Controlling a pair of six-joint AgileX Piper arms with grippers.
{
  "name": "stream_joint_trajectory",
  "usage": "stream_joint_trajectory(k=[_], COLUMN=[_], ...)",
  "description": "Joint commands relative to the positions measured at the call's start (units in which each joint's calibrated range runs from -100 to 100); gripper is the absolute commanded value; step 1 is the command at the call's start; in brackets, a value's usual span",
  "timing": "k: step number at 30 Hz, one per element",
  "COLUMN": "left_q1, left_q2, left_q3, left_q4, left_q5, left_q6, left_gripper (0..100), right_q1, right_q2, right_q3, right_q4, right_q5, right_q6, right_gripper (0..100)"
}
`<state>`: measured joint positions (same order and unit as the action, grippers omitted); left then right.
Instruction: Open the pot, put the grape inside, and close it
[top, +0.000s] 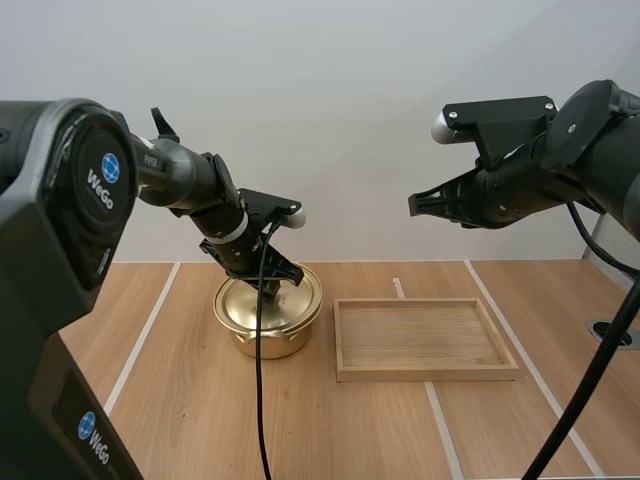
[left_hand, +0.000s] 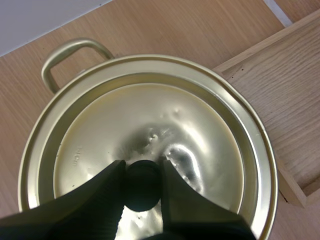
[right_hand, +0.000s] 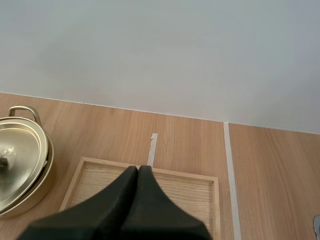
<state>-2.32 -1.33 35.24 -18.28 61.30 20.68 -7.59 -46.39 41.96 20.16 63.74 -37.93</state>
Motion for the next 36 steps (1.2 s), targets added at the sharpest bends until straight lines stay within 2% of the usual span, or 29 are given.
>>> stream_joint_trajectory(k=[1, 7, 10, 13, 16, 17, 18, 26, 36], left_q1=[0.03, 0.03, 0.03, 0.03, 0.03, 0.03, 0.03, 0.03, 0.03], left_q2=[0.0, 0.0, 0.0, 0.0, 0.0, 0.0, 0.0, 0.0, -3.2], left_q3=[0.2, 0.2, 0.2, 0.2, 0.1, 0.1, 0.1, -0.6, -13.0], left_q4=[1.8, 1.8, 1.8, 1.8, 1.8, 1.8, 1.8, 1.8, 1.7], left_q5=[2.3, 1.3, 1.2, 0.2, -0.5, -0.9, -1.3, -1.5, 10.7], left_q6=[-1.0, -1.0, -1.0, -1.0, -0.9, -0.9, -0.9, -0.9, -1.6], left_gripper=[0, 0, 10, 34, 74, 91, 100, 100, 100], right_q1=[-0.2, -0.2, -0.2, -0.2, -0.2, -0.2, -0.2, -0.2, -0.2], right_q2=[-0.7, -0.7, -0.7, -0.7, -0.7, -0.7, -0.7, -0.7, -0.7], right_q3=[0.0, 0.0, 0.0, 0.0, 0.0, 0.0, 0.0, 0.0, 0.0], right_q4=[0.7, 0.7, 0.7, 0.7, 0.7, 0.7, 0.7, 0.7, 0.7], right_q5=[0.0, 0.0, 0.0, 0.0, 0.0, 0.0, 0.0, 0.0, 0.0], right_q6=[-0.3, -0.3, -0.3, -0.3, -0.3, -0.3, -0.3, -0.3, -0.3], right_gripper=[0, 0, 0, 0, 0, 0, 0, 0, 0])
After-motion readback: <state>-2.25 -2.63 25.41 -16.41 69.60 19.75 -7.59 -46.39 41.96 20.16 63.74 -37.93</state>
